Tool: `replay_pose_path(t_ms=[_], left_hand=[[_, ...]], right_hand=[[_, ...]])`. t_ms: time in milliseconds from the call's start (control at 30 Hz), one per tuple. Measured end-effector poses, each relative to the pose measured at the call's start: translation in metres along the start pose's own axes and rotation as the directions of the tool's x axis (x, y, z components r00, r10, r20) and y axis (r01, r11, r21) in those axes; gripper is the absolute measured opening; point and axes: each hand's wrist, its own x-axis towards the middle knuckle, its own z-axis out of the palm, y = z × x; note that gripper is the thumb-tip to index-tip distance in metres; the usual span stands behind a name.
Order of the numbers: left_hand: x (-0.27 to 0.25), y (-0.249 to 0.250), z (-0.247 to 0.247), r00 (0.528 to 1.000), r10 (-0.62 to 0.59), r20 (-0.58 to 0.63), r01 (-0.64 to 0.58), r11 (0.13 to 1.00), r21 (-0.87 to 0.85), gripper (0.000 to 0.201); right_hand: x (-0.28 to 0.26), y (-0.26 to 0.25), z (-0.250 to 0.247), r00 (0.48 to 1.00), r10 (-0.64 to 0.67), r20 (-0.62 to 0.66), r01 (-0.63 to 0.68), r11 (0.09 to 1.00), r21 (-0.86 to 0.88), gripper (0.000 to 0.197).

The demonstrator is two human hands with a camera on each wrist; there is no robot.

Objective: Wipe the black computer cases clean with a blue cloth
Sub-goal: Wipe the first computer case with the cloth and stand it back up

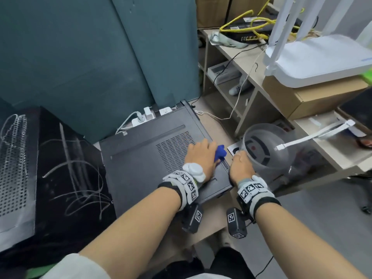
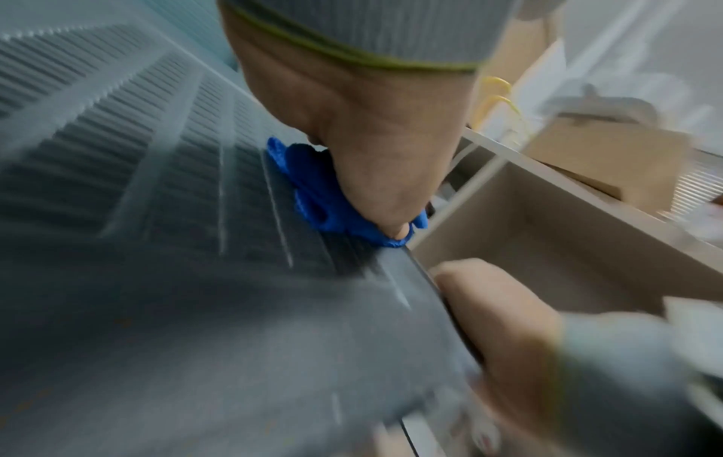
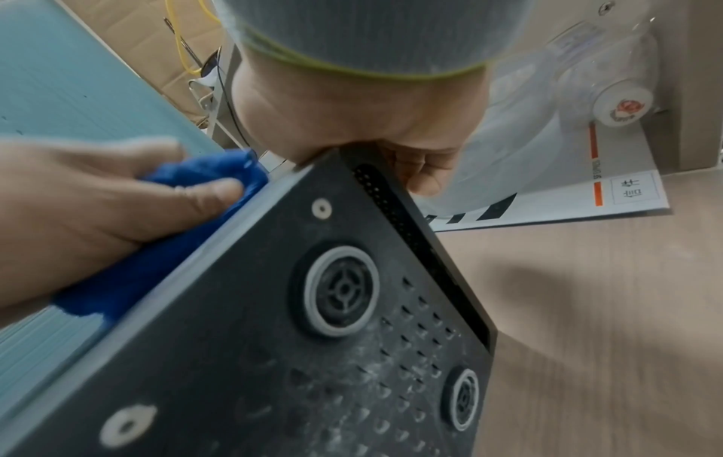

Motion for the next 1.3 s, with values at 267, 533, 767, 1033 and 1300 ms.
replay_pose_path(t_ms=[267, 533, 767, 1033, 1300], left_hand=[[-0.032, 0.012, 0.0, 0.999, -0.039, -0.004, 0.038, 0.999, -0.022, 0.034], [-0.053, 0.05, 0.018, 0.891, -0.443, -0.104, 0.448, 0.894, 0.032, 0.037], [-0.072, 0.065, 0.025, 0.891, -0.428, -0.151, 0.442, 0.894, 0.075, 0.034], [-0.143, 0.007, 0.015, 0.728, -0.654, -0.207, 0.678, 0.732, 0.068, 0.031], [-0.222, -0.062, 0.002, 0.451, -0.848, -0.277, 0.892, 0.442, 0.099, 0.033]], right_hand=[[-0.003, -0.008, -0.003, 0.998, -0.039, 0.054, 0.043, 0.997, -0.058, 0.022], [0.002, -0.008, 0.0, 0.95, -0.17, 0.261, 0.218, 0.962, -0.166, 0.034], [0.003, -0.006, -0.002, 0.934, -0.268, 0.236, 0.327, 0.908, -0.261, 0.024], [-0.017, -0.015, -0.018, 0.892, -0.395, 0.219, 0.447, 0.843, -0.3, 0.02], [-0.02, -0.029, -0.01, 0.798, -0.56, 0.221, 0.599, 0.703, -0.382, 0.03]])
